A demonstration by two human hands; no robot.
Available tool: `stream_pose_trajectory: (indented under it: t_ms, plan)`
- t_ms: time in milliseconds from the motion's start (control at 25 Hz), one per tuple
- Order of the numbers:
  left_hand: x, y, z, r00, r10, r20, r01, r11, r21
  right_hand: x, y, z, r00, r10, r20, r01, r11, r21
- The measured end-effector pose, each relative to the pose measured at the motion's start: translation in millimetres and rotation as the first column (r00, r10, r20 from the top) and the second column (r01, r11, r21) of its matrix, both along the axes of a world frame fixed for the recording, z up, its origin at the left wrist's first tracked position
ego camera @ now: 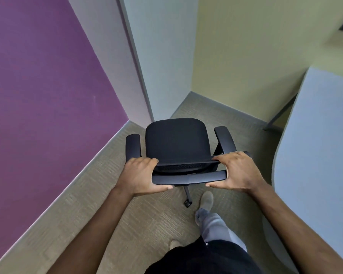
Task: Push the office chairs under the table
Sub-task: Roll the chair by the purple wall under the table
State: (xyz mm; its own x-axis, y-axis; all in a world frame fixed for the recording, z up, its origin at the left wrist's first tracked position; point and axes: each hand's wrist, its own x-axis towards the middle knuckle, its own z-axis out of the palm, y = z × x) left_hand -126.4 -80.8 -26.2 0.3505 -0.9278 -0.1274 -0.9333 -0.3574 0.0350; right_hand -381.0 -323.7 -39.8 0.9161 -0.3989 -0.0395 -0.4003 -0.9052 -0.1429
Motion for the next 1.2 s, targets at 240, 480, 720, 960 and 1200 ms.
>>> stream_pose_trajectory:
  t_ms: [240,480,720,960,1200]
  plan:
    - [37.1,-99.0,-2.8,0.988,-0.156,0.018,0.156,0.988,-0.001,2.7,-54.4,0.7,0.989,-0.146,0.020,0.147,0.989,-0.020]
    - [81.6,-203.2,-3.1,0.945,-0.324,0.030,0.325,0.945,-0.034,16.2,-106.9,-2.0,0.954,-0.289,0.082,0.293,0.955,-0.040]
    - [109.2,-296.9,-2.2,0.882,-0.469,0.041,0.470,0.881,-0.048,25.6,-149.6,3.5,0.896,-0.438,0.078,0.440,0.898,-0.008]
    - [152.9,-382.5,-3.9,0.755,-0.655,0.032,0.655,0.754,-0.043,60.4,-151.0,0.8,0.729,-0.674,0.117,0.679,0.734,-0.002]
    - [198.9,-448.9,-2.0,0.560,-0.828,0.036,0.828,0.558,-0.055,116.5,-126.7,-4.1,0.534,-0.837,0.117,0.844,0.536,-0.018]
